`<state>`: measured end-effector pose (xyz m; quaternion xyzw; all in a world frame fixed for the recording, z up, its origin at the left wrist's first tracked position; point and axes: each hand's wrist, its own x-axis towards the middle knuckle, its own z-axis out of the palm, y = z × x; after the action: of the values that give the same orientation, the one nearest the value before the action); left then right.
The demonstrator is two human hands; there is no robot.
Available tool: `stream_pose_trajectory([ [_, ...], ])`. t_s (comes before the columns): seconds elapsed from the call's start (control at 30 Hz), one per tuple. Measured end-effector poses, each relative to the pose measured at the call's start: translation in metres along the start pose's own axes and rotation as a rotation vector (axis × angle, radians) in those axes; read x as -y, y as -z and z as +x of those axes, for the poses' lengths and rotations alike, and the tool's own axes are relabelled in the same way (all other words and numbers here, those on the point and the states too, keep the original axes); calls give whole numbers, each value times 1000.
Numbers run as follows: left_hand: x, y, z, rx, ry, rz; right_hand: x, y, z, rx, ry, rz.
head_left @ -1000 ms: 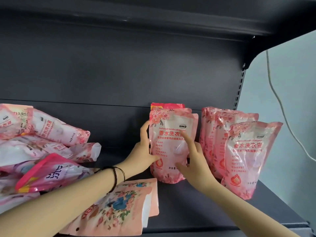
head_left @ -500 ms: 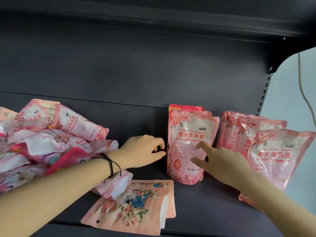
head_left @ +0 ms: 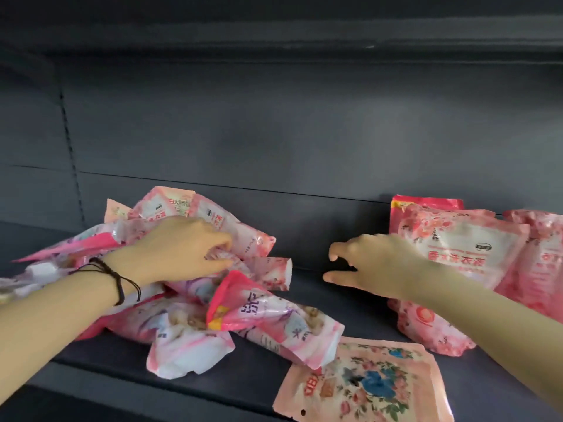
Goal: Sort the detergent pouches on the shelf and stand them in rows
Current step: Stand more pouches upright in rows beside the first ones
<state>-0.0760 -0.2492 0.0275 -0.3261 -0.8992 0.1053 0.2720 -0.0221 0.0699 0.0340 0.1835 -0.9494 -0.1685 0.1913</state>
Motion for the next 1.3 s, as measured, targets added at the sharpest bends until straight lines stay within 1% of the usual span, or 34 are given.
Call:
stream_pose_trajectory([
  [0.07, 31, -5, -13, 36, 40, -2, 21, -2, 27, 11, 15, 16],
  [0.2, 85, -19, -28, 114, 62, -30, 63, -3, 78, 35, 10, 63],
  [0.3, 121, -31, -19, 65, 94, -28, 88, -1, 117, 53, -2, 63],
  [0.43, 156, -49, 11, -16, 86, 36, 109, 2, 172, 62, -22, -48],
  [0.5, 168, -60, 29, -5, 77, 77, 112, 3, 198, 63, -52, -94],
  [0.53, 172, -65, 38, 18, 94, 59, 112, 3, 210, 65, -76, -90],
  [0.6, 175, -76, 53, 68, 164, -71, 112, 2, 231, 59, -125, -40],
  [0.67, 174, -88, 63, 78, 226, -259, 114, -5, 249, 55, -185, 83],
  [0.7, 172, -95, 67, 62, 240, -345, 115, -9, 255, 61, -218, 182],
  [0.8, 164, -112, 72, -1, 275, -590, 119, -28, 270, 81, -274, 524],
  [0.87, 159, -119, 74, -39, 293, -723, 123, -42, 277, 52, -271, 753],
  [0.93, 157, -122, 76, -66, 304, -775, 128, -53, 281, -20, -272, 865],
  [1.0, 156, -122, 80, -92, 304, -767, 130, -61, 281, -122, -285, 873],
  [1.07, 153, -121, 84, -156, 304, -781, 126, -63, 279, -209, -306, 908],
  [1.1, 152, -120, 86, -214, 302, -816, 123, -62, 278, -247, -321, 946],
  [1.17, 150, -119, 91, -331, 329, -926, 113, -55, 273, -348, -422, 1127],
  [1.23, 149, -119, 95, -439, 390, -978, 101, -44, 265, -471, -540, 1406],
  [1.3, 146, -117, 99, -531, 465, -1060, 92, -30, 255, -517, -568, 1643],
])
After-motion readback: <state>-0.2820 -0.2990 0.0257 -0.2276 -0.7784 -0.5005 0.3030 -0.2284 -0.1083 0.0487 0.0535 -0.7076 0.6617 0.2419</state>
